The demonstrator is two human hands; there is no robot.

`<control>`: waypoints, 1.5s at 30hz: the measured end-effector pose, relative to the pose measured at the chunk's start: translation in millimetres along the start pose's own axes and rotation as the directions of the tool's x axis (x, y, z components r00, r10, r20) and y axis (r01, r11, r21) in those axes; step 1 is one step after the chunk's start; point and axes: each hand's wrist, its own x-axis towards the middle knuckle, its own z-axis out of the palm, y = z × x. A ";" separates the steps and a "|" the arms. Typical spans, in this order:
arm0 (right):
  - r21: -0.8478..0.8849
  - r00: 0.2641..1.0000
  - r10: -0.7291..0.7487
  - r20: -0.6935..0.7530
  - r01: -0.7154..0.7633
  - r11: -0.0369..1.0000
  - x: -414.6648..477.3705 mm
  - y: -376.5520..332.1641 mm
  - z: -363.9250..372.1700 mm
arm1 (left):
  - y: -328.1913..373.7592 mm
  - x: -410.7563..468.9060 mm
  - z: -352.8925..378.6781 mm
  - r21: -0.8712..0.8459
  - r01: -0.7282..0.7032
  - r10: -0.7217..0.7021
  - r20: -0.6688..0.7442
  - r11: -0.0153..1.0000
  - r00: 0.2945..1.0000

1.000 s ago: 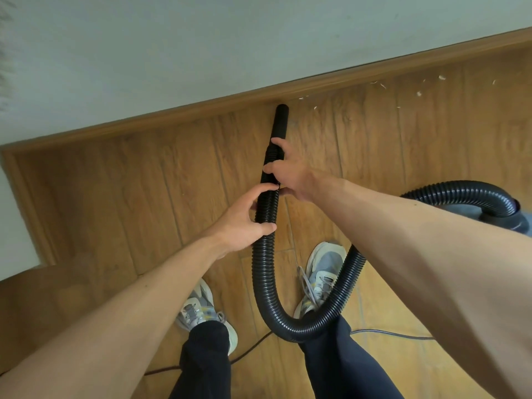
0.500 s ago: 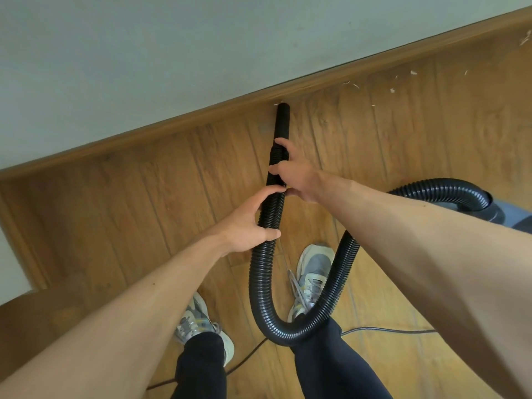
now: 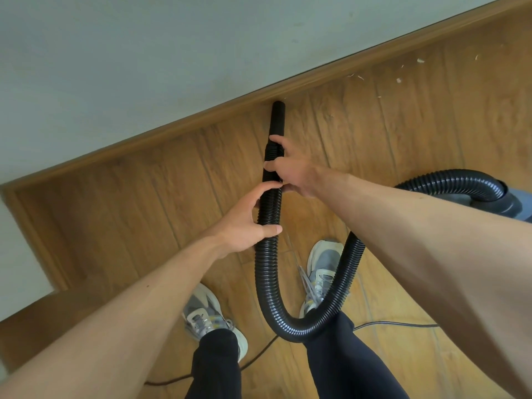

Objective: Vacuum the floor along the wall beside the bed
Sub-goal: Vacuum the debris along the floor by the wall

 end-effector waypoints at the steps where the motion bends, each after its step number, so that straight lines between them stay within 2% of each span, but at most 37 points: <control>1: 0.001 1.000 0.001 0.004 -0.001 1.000 1.0 -1.5 3.6 | -0.7 -1.2 -2.2 -0.015 0.015 -0.016 -0.011 1.000 1.000; 9: 0.018 1.000 -0.001 0.001 0.000 1.000 3.2 -1.3 8.4 | 0.3 -1.6 -5.1 -0.043 0.061 -0.062 -0.017 0.997 0.998; 15: 0.067 0.999 -0.017 -0.042 0.020 0.998 1.5 -0.5 -11.1 | 11.3 8.2 5.7 -0.011 0.002 -0.002 -0.008 1.000 1.000; 23: 0.120 0.998 -0.028 -0.052 0.034 0.992 -1.9 -0.3 -30.4 | 29.2 15.8 11.7 0.068 -0.015 0.012 0.031 0.998 0.999; 36: 0.244 0.995 -0.004 -0.097 0.027 0.969 -26.0 -2.2 -108.3 | 86.8 45.2 39.9 0.231 -0.035 -0.006 0.171 0.972 0.985; 45: 0.261 0.989 0.020 -0.150 0.020 0.965 -37.7 11.5 -147.5 | 102.2 60.3 66.7 0.254 -0.002 -0.043 0.173 0.967 0.984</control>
